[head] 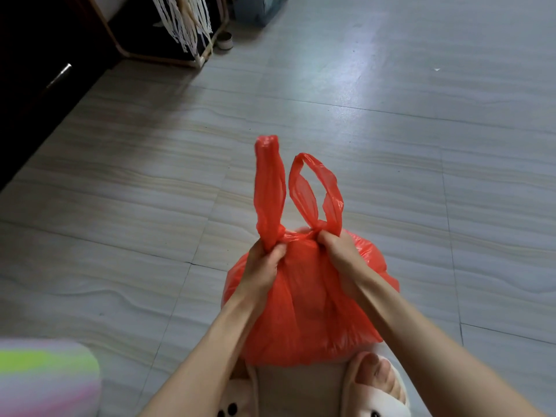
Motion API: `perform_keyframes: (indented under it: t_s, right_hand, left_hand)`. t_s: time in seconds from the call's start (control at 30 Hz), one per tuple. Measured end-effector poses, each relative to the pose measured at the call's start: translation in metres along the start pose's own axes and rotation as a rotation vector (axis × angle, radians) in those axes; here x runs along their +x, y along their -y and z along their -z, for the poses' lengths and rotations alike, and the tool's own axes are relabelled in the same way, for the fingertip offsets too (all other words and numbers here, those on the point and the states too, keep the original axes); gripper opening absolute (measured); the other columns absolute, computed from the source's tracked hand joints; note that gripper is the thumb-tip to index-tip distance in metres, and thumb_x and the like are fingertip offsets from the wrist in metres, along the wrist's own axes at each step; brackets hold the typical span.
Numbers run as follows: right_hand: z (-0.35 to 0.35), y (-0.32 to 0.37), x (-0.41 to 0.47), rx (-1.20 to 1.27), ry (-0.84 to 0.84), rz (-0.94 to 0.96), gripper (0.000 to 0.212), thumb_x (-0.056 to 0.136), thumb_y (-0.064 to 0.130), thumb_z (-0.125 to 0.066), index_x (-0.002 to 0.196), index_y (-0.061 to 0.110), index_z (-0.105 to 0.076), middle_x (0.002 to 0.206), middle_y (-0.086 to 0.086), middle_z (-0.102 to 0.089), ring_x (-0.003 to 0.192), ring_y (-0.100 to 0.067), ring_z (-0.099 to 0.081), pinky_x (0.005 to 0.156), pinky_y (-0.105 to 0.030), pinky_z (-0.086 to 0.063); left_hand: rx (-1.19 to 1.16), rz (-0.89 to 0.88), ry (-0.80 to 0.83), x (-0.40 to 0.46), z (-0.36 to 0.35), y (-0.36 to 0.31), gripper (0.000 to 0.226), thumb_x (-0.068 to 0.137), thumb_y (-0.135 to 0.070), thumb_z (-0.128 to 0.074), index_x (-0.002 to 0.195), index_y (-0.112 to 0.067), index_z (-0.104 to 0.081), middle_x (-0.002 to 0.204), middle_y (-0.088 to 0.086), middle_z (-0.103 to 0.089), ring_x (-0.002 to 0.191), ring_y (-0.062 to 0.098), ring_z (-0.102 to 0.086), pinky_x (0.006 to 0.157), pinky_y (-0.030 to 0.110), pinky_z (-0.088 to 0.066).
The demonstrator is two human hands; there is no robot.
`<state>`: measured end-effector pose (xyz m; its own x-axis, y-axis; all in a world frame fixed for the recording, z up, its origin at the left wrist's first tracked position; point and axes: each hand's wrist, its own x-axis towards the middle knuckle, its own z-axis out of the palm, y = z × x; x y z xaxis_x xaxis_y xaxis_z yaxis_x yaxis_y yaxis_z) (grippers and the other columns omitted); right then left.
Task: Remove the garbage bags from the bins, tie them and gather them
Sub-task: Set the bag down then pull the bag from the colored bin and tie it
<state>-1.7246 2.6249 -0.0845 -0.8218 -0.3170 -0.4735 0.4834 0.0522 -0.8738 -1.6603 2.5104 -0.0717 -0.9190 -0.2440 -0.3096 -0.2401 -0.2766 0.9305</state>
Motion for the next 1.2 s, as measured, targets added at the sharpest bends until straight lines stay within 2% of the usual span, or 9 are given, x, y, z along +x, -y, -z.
perform_keyframes:
  t_s: [0.1, 0.2, 0.4, 0.5, 0.63, 0.83, 0.97, 1.07, 1.2]
  right_hand:
    - [-0.002, -0.002, 0.0, -0.028, -0.032, -0.02, 0.048, 0.08, 0.0, -0.038, 0.059, 0.023, -0.074, 0.057, 0.012, -0.07, 0.058, 0.0, -0.065, 0.052, -0.01, -0.048]
    - [-0.005, -0.005, 0.001, 0.08, -0.148, -0.07, 0.036, 0.08, -0.006, -0.038, 0.071, 0.006, -0.071, 0.062, 0.005, -0.069, 0.064, -0.009, -0.062, 0.057, -0.017, -0.05]
    - [-0.013, -0.007, -0.004, 0.313, -0.294, -0.058, 0.031, 0.073, -0.011, -0.033, 0.052, 0.009, -0.045, 0.029, 0.003, -0.045, 0.029, -0.008, -0.04, 0.037, -0.015, -0.032]
    - [-0.012, -0.006, -0.003, 0.311, -0.349, -0.063, 0.029, 0.077, -0.004, -0.033, 0.052, 0.01, -0.039, 0.027, 0.008, -0.031, 0.026, -0.006, -0.025, 0.032, -0.015, -0.019]
    - [-0.011, -0.007, -0.004, 0.248, -0.37, -0.007, 0.03, 0.08, 0.004, -0.037, 0.051, 0.013, -0.04, 0.03, 0.009, -0.03, 0.03, -0.007, -0.023, 0.034, -0.018, -0.02]
    - [-0.016, -0.013, -0.012, 0.169, -0.219, 0.157, 0.024, 0.071, 0.021, -0.044, 0.049, 0.019, -0.034, 0.043, 0.01, -0.031, 0.042, -0.006, -0.026, 0.043, -0.02, -0.027]
    - [-0.014, -0.017, -0.012, -0.179, -0.127, 0.362, 0.017, 0.083, 0.014, -0.044, 0.076, 0.028, -0.051, 0.063, 0.021, -0.05, 0.059, 0.007, -0.048, 0.063, -0.018, -0.039]
    - [-0.014, -0.018, -0.013, -0.392, -0.003, 0.517, 0.045, 0.077, 0.004, -0.037, 0.103, 0.04, -0.048, 0.098, 0.026, -0.057, 0.089, 0.029, -0.049, 0.076, 0.002, -0.037]
    - [-0.015, -0.019, -0.011, -0.412, 0.012, 0.519, 0.066, 0.071, -0.002, -0.036, 0.123, 0.039, -0.036, 0.12, 0.01, -0.052, 0.107, 0.02, -0.042, 0.086, 0.006, -0.03]
  left_hand:
    - [-0.134, 0.067, -0.06, 0.003, -0.001, 0.004, 0.022, 0.092, -0.001, -0.042, 0.088, -0.014, -0.06, 0.082, -0.002, -0.075, 0.08, 0.009, -0.069, 0.077, 0.018, -0.055]
    - [0.047, 0.052, -0.193, 0.015, -0.008, 0.005, 0.03, 0.092, 0.004, -0.041, 0.078, -0.019, -0.054, 0.059, -0.006, -0.061, 0.059, 0.002, -0.059, 0.063, 0.013, -0.048]
    - [0.349, 0.094, -0.228, 0.028, -0.023, 0.004, 0.015, 0.081, -0.01, -0.041, 0.084, -0.012, -0.056, 0.078, 0.026, -0.061, 0.076, 0.033, -0.056, 0.075, 0.039, -0.043]
    - [0.179, 0.134, -0.092, 0.017, -0.022, -0.001, 0.009, 0.064, -0.022, -0.038, 0.058, -0.016, -0.04, 0.048, -0.002, -0.038, 0.046, 0.01, -0.036, 0.054, 0.028, -0.031]
    - [-0.015, 0.271, 0.147, 0.009, -0.013, -0.002, 0.022, 0.075, -0.027, -0.036, 0.056, -0.017, -0.032, 0.051, -0.005, -0.031, 0.047, 0.007, -0.029, 0.051, 0.022, -0.029]
    - [0.118, 0.215, -0.166, 0.03, -0.012, 0.007, 0.032, 0.096, -0.006, -0.036, 0.065, -0.011, -0.046, 0.047, -0.002, -0.039, 0.035, -0.001, -0.037, 0.046, 0.014, -0.031]
    - [0.329, 0.21, -0.171, 0.038, -0.013, 0.008, 0.017, 0.077, -0.009, -0.048, 0.065, -0.009, -0.059, 0.069, 0.003, -0.059, 0.072, 0.016, -0.054, 0.062, 0.029, -0.041]
    - [0.556, 0.138, -0.012, 0.032, -0.011, 0.006, 0.028, 0.081, -0.036, -0.05, 0.103, -0.023, -0.063, 0.11, 0.003, -0.063, 0.101, 0.011, -0.055, 0.083, 0.025, -0.043]
    - [0.676, -0.03, 0.115, 0.026, -0.002, 0.003, 0.03, 0.093, -0.011, -0.047, 0.122, -0.017, -0.054, 0.13, 0.006, -0.054, 0.118, 0.002, -0.048, 0.091, 0.011, -0.036]
